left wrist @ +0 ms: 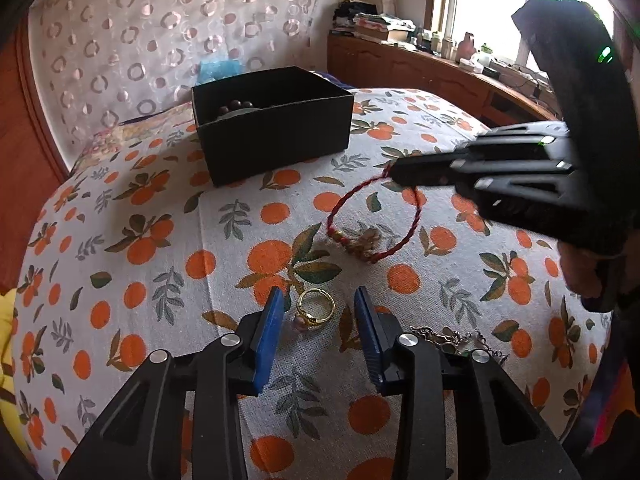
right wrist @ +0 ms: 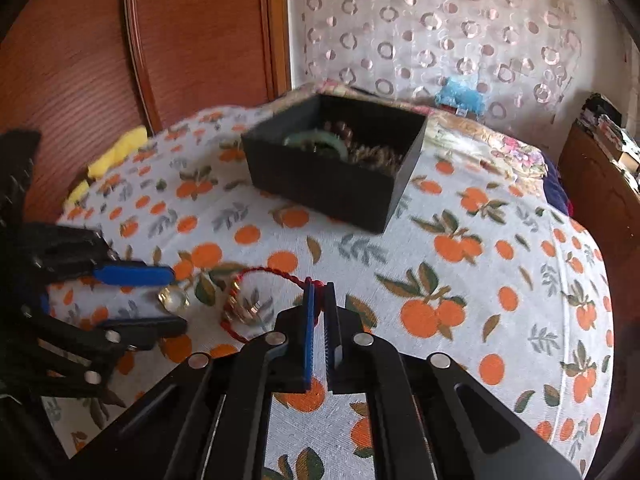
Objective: Organize jewelry
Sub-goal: 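Grasp the gold ring with the left tool while the right grasps the red bracelet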
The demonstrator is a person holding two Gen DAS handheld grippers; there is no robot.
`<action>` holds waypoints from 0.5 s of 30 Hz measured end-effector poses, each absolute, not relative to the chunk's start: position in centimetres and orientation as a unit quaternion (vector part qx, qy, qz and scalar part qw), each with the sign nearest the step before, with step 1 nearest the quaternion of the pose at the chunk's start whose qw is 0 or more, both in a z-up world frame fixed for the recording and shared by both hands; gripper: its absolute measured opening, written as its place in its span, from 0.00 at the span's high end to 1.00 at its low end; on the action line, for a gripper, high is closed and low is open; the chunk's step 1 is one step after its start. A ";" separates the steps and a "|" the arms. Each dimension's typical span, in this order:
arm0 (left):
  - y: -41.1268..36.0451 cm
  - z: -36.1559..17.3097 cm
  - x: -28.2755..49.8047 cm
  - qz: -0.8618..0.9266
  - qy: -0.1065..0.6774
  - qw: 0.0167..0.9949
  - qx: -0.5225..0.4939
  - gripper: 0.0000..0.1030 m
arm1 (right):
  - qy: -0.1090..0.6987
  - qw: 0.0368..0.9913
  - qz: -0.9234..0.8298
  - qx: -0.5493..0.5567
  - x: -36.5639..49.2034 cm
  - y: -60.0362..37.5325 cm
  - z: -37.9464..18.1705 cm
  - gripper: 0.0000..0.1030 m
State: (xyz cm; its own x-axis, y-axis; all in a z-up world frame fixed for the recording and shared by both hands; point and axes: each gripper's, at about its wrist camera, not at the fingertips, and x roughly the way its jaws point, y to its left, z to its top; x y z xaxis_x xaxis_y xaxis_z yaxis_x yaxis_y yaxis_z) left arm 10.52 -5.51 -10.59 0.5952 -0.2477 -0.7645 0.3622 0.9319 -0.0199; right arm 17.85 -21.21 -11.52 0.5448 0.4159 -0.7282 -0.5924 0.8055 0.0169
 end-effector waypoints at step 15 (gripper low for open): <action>-5.6 -10.6 10.5 -0.176 0.412 0.891 0.072 0.83 | 0.349 0.885 0.295 -0.088 16.6 -21.7 -9.0 0.95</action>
State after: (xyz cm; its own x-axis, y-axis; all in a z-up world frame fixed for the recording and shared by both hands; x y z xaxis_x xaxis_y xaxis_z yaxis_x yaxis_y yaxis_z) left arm 10.48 -5.63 -10.62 0.5987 -0.2544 -0.7595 0.3733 0.9276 -0.0165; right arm 16.58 -21.74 -8.96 0.5815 0.4617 -0.6699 -0.5841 0.8100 0.0512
